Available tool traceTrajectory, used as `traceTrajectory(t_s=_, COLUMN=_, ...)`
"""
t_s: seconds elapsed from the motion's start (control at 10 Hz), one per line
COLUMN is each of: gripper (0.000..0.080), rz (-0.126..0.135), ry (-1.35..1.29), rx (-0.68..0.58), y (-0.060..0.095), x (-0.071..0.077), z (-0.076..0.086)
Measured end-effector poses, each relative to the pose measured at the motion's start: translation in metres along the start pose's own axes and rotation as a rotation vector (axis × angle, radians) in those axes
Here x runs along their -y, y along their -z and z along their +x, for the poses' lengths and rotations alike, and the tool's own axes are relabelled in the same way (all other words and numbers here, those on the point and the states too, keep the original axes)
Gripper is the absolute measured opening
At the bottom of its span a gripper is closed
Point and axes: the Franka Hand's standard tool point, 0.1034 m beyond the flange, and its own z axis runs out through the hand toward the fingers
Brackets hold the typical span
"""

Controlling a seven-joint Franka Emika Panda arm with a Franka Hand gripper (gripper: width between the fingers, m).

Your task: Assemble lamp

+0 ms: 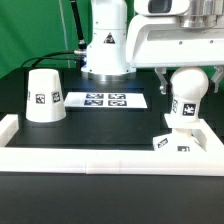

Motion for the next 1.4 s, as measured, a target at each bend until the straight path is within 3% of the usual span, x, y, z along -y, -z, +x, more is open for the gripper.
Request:
traceTrajectory(t_s=0.6, gripper=0.058, rz=0.011, ry=-0.352, rx=0.001, y=0.0003, x=0.0018, z=0.0003)
traceTrajectory(t_s=1.2, gripper=0.058, rz=0.108, ry=-1.018, rx=0.01, y=-0.0003, x=-0.0027, z=0.0056)
traceTrajectory(t_s=1.4, gripper=0.058, rz=0.125, ry=-1.204, rx=0.027, y=0.0006, x=-0.0017, z=0.0064)
